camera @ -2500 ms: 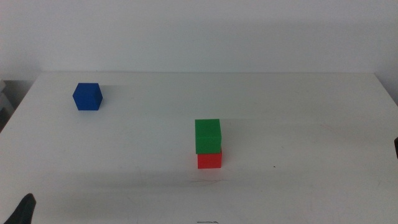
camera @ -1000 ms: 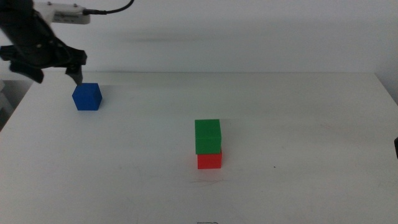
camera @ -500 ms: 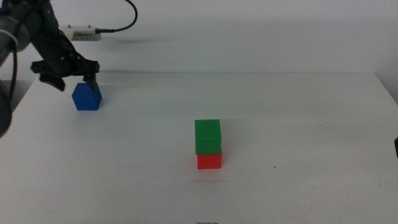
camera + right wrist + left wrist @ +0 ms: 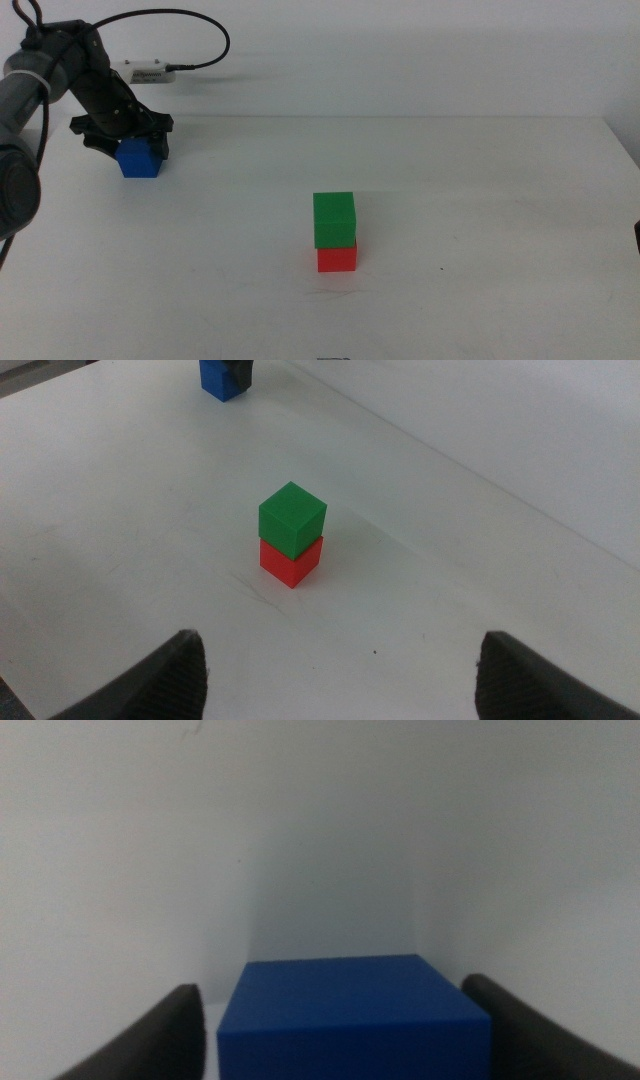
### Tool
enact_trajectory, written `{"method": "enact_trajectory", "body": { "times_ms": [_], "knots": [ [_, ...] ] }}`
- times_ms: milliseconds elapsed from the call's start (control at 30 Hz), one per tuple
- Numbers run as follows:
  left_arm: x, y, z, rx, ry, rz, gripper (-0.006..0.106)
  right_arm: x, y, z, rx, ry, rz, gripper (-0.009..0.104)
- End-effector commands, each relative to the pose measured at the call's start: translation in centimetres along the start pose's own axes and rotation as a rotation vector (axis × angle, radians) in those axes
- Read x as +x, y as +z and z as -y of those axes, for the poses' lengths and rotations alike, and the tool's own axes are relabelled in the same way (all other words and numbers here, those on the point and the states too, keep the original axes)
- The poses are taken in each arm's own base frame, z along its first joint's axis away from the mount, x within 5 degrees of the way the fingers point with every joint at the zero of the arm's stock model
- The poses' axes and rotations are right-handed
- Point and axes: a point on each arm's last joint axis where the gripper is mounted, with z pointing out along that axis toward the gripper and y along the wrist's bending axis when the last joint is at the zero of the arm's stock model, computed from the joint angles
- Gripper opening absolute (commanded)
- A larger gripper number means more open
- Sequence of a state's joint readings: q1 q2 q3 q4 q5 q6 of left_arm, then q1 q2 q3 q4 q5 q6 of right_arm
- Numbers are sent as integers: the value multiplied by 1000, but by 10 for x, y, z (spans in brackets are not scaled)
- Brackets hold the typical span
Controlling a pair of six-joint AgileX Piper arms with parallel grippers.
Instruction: Stack red cubes first, then green, then blue cubes in a specific spot.
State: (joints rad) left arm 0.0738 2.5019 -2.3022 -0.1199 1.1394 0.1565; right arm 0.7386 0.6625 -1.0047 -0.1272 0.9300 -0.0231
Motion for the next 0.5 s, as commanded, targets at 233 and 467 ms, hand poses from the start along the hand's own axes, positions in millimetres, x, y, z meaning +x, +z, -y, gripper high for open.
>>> {"method": "enact_trajectory", "body": {
  "times_ms": [233, 467],
  "knots": [
    [-18, -58, 11, 53, 13, 165, 11, -11, -4, 3, 23, -15, 89, 79],
    [-1, -94, 21, 101, 10, 147, -1, -11, -4, 3, 23, -15, 88, 79]
  ]
}}
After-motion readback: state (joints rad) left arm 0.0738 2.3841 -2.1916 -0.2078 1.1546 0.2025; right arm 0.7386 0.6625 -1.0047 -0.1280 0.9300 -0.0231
